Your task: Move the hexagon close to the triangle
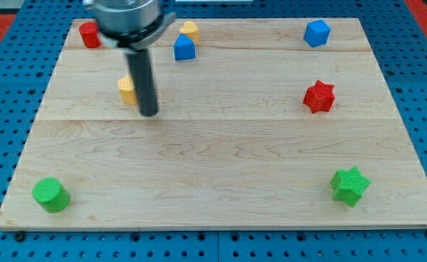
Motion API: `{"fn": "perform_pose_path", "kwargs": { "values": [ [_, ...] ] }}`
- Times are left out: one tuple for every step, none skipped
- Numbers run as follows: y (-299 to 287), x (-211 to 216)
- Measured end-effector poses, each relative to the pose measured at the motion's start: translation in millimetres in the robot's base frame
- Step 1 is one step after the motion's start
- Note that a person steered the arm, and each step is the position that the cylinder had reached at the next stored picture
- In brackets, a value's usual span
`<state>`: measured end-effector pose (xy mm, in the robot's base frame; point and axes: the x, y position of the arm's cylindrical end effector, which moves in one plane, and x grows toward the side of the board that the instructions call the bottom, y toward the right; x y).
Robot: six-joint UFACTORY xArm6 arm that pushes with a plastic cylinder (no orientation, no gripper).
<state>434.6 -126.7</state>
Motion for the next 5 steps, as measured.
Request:
{"fn": "perform_pose_path", "kwargs": {
  "values": [
    [-18, -19],
    [-18, -45],
    [-35, -68],
    [-19, -86],
    [52, -88]
  ]
}}
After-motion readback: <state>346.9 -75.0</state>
